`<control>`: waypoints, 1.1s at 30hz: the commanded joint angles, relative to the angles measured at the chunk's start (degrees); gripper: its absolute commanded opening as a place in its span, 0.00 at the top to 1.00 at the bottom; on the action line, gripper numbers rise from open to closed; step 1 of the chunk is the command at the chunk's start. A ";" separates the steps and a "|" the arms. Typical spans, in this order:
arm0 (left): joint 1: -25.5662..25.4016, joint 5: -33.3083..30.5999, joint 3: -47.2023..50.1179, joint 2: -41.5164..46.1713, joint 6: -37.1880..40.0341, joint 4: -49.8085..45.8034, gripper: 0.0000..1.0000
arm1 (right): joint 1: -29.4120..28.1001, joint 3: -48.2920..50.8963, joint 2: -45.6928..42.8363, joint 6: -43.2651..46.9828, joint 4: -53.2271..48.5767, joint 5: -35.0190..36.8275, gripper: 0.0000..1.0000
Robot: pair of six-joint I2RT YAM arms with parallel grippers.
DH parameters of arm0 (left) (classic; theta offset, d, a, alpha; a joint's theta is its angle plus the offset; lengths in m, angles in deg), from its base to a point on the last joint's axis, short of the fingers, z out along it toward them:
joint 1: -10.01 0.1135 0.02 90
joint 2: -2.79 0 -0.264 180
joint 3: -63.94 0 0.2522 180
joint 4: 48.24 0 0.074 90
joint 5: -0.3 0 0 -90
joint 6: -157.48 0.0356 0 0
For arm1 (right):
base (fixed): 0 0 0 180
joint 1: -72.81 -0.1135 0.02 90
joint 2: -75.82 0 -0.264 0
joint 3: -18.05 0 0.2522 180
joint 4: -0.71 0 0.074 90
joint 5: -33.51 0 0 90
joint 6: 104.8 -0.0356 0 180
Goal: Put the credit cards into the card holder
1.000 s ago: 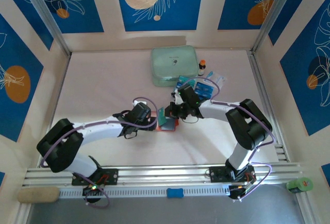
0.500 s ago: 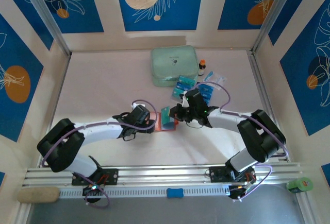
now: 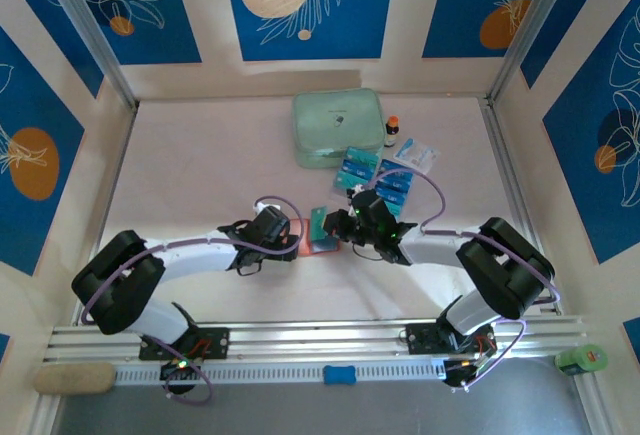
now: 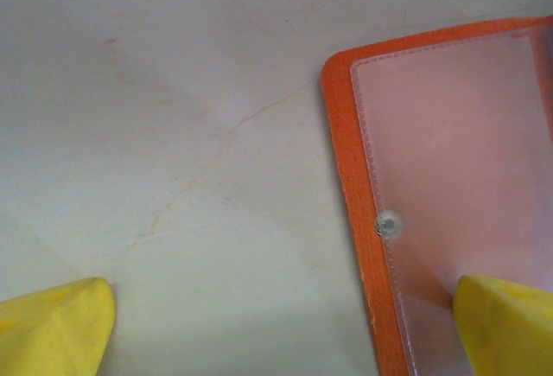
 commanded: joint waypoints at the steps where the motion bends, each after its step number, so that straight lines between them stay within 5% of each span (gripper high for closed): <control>1: 0.53 -0.41 0.69 -0.72 -0.55 0.17 0.00 | -0.67 0.73 0.21 -0.40 3.64 2.97 1.00; 33: 0.58 -0.33 2.04 -0.26 -1.36 0.71 0.00 | -1.57 2.97 6.11 -2.75 10.92 0.72 1.00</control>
